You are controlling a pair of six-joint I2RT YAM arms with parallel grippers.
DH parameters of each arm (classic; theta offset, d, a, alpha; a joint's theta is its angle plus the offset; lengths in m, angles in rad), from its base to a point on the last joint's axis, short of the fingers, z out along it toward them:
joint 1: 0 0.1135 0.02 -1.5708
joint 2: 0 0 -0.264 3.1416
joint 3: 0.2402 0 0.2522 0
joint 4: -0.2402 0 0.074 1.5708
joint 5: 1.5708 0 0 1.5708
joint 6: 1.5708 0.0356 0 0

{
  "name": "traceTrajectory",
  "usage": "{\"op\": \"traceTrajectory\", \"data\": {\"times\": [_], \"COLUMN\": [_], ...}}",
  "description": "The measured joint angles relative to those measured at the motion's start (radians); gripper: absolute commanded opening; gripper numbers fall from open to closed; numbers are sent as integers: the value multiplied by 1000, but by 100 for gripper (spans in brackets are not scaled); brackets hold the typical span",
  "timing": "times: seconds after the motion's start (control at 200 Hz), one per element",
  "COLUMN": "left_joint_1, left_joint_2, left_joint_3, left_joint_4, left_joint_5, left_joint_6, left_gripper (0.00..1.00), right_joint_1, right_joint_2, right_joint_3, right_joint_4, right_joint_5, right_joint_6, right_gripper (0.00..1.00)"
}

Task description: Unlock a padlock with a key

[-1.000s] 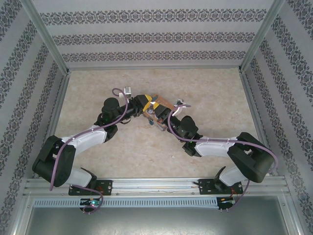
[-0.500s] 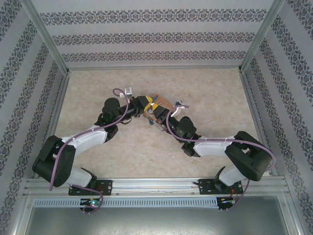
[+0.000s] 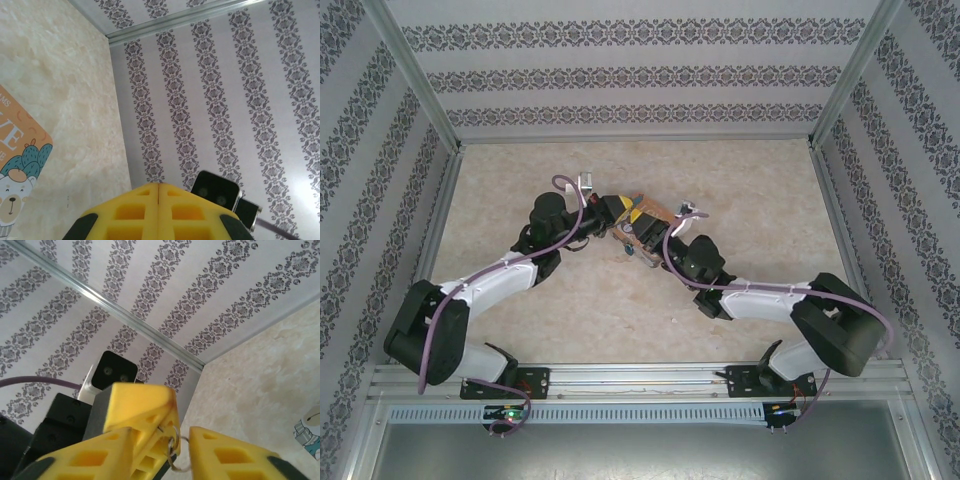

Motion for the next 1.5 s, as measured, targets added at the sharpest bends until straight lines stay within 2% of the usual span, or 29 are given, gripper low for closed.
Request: {"op": "traceTrajectory", "data": {"times": [0.105, 0.33, 0.455, 0.62, 0.784, 0.949, 1.334, 1.499], "left_joint_1": [50, 164, 198, 202, 202, 202, 202, 202], "left_joint_2": [-29, -64, -72, -72, -64, -57, -57, -57], "left_joint_3": [39, 216, 301, 362, 367, 372, 373, 373], "left_joint_4": [-94, -373, -532, -702, -790, -855, -866, -866], "left_joint_5": [67, 281, 391, 468, 496, 496, 496, 496], "left_joint_6": [71, 306, 444, 591, 667, 719, 732, 732], "left_gripper": [0, 0, 0, 0, 0, 0, 0, 0], "right_joint_1": [-79, -270, -296, -293, -264, -234, -199, -188], "right_joint_2": [-76, -121, -121, -113, -57, -7, 39, 59], "right_joint_3": [0, 80, 160, 253, 309, 336, 382, 387], "right_joint_4": [-70, -211, -294, -378, -427, -483, -528, -544], "right_joint_5": [-117, -516, -708, -866, -935, -952, -972, -972], "right_joint_6": [-20, -44, -70, -102, -117, -122, -140, -142], "right_gripper": [54, 55, 54, 51, 48, 45, 37, 31]}}
